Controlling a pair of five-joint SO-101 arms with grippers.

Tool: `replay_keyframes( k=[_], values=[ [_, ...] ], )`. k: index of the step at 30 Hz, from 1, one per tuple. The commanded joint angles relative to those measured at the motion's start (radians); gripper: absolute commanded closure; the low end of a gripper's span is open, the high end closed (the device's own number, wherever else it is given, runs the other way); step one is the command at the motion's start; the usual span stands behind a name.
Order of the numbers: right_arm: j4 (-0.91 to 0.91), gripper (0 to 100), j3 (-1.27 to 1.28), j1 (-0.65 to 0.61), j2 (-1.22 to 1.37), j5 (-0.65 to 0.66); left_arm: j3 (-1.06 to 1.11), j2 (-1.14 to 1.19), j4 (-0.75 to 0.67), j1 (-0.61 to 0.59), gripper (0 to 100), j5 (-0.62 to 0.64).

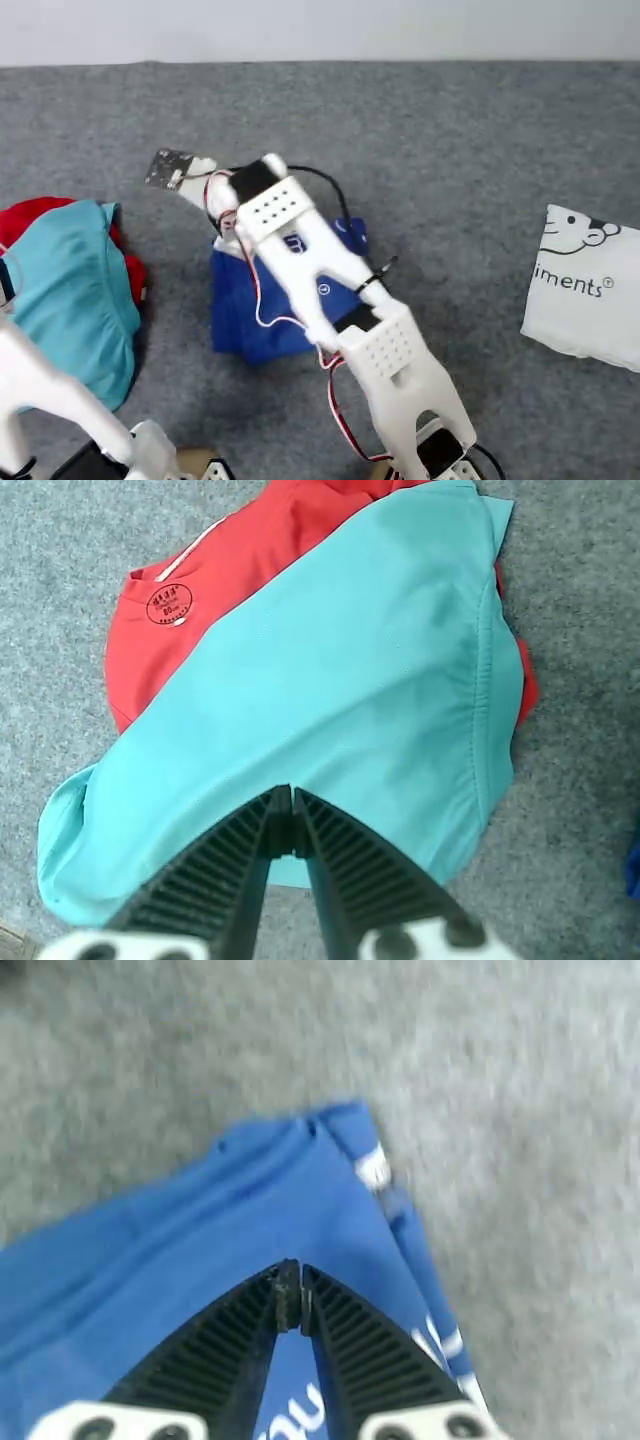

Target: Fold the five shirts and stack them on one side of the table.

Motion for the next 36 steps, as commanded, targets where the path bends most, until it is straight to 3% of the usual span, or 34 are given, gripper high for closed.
replay_keyframes(
  k=[1,10,14,21,29,32,36],
  values=[
    [-0.088,99.0,-0.051,-0.015,0.027,0.008,-0.004,-0.028,-0.011,0.032,99,0.000],
    [-0.355,99.0,-0.051,0.008,0.088,0.008,-0.004,-0.028,-0.011,0.054,99,0.002],
    [-0.378,99.0,-0.060,0.022,0.081,0.008,-0.004,-0.028,-0.011,0.054,99,0.002],
    [-0.196,99.0,-0.229,0.036,0.081,0.003,-0.004,-0.026,-0.020,0.054,99,0.002],
    [0.194,99.0,-0.517,0.090,0.088,-0.003,-0.004,-0.026,-0.021,0.055,99,0.000],
    [0.323,99.0,-0.562,0.108,0.090,-0.066,-0.002,-0.026,-0.020,0.055,99,0.000],
    [0.326,99.0,-0.516,0.162,0.051,-0.170,-0.002,-0.026,-0.020,0.055,99,0.000]
  ],
)
